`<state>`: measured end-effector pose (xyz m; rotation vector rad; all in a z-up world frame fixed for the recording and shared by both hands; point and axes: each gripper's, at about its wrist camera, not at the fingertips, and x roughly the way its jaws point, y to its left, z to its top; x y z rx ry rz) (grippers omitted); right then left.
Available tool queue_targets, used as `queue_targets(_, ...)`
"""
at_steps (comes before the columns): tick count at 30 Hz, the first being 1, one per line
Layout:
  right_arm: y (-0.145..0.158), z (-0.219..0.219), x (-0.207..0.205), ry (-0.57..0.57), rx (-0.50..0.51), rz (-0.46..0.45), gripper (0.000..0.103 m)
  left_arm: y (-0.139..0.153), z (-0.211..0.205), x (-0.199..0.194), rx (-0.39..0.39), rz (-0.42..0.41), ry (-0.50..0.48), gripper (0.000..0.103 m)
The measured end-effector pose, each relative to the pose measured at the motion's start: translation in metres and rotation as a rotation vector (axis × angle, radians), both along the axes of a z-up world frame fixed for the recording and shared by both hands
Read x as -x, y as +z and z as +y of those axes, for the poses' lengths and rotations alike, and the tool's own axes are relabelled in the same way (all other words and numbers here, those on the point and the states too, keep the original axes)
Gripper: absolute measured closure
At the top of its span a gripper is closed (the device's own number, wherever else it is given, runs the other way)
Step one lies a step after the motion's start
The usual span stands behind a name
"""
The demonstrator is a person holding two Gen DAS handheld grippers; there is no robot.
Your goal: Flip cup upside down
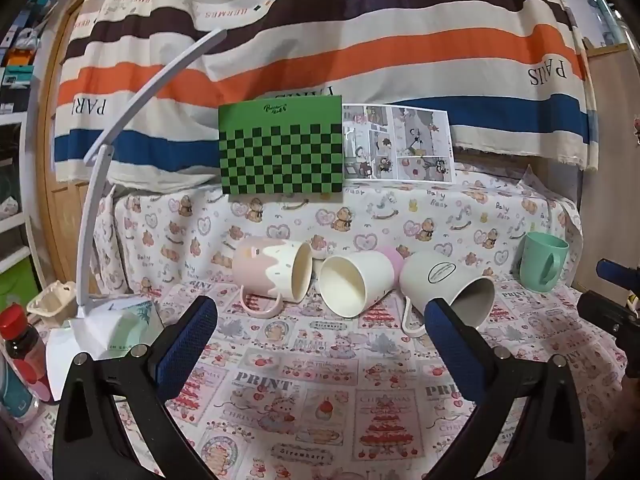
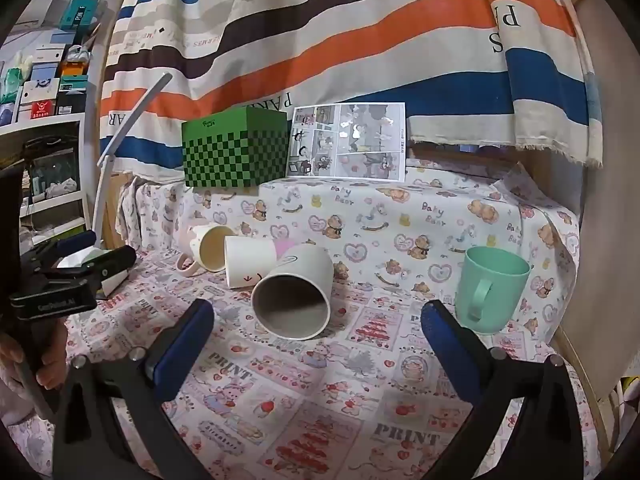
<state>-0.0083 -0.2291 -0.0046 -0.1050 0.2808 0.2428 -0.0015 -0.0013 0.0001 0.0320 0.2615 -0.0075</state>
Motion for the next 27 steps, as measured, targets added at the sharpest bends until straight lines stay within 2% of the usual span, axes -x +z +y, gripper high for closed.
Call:
queue_targets(1,0.000,0.000,0.000,-0.002,-0.003,0.001,0.000,0.000,-0.002,0.002,-0.003,-0.004,0.001,0.000)
queue_targets(2,0.001,0.000,0.000,-0.003,-0.004,0.002,0.000,-0.004,0.000,-0.003,0.025,0.029,-0.001,0.000)
queue_targets(3,0.001,-0.003,-0.001,0.001,-0.029,0.012,0.000,-0.004,0.000,-0.002,0.021,0.027,0.000,0.000)
queue_targets(8,0.003,-0.007,-0.003,0.003,-0.024,0.013,0.000,-0.005,-0.007,0.004,0.005,-0.005,0.006,0.000)
queue_targets(12,0.001,-0.003,-0.003,-0.001,-0.016,0.020,0.000,-0.001,0.002,-0.003,0.035,0.019,-0.003,0.000)
queue_targets(19,-0.004,0.003,-0.006,0.043,0.012,0.036,0.000,0.002,0.001,0.003,0.027,-0.012,0.005,0.000)
queue_targets(21,-0.003,0.009,-0.002,0.023,0.038,0.017,0.000,0.003,-0.001,0.005,0.020,-0.021,-0.004,0.000)
queue_targets(27,-0.001,0.009,-0.001,0.034,0.012,0.014,0.000,0.004,-0.002,0.008,0.013,-0.034,-0.010,0.000)
